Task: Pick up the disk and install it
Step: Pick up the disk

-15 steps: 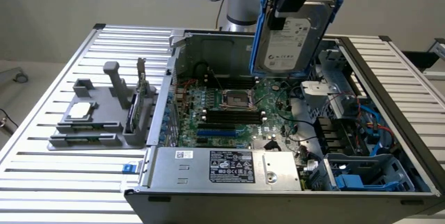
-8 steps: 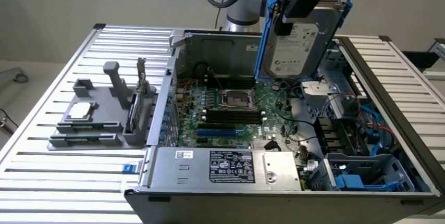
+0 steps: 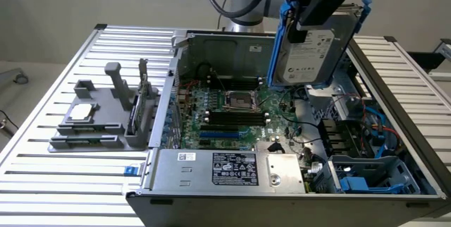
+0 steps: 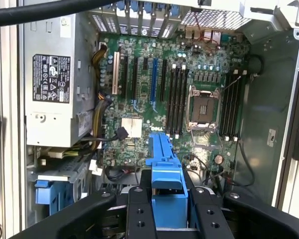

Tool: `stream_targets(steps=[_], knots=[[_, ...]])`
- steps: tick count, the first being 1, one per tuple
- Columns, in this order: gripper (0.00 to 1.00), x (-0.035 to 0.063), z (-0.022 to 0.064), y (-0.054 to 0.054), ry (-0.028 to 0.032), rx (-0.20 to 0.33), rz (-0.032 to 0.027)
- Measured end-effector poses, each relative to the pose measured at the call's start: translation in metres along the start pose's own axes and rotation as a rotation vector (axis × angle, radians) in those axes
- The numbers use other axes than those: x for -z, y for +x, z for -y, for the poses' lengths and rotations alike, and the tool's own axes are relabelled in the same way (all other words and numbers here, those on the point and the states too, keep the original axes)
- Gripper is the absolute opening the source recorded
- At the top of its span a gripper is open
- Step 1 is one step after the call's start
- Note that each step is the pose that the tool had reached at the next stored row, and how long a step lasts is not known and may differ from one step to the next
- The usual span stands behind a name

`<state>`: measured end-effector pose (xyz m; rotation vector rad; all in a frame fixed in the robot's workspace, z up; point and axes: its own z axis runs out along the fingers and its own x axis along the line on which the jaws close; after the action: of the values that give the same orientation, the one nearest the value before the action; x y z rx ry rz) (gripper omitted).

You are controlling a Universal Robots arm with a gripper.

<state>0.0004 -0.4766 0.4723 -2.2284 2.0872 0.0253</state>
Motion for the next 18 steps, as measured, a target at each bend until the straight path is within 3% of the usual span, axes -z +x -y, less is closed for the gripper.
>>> stream_targets(steps=[5, 18], knots=[[0.33, 0.0002, 0.0072, 0.010, 0.0026, 0.000, -0.0001], [0.33, 0.0006, 0.0427, 0.041, -0.0004, 0.000, 0.0000]])
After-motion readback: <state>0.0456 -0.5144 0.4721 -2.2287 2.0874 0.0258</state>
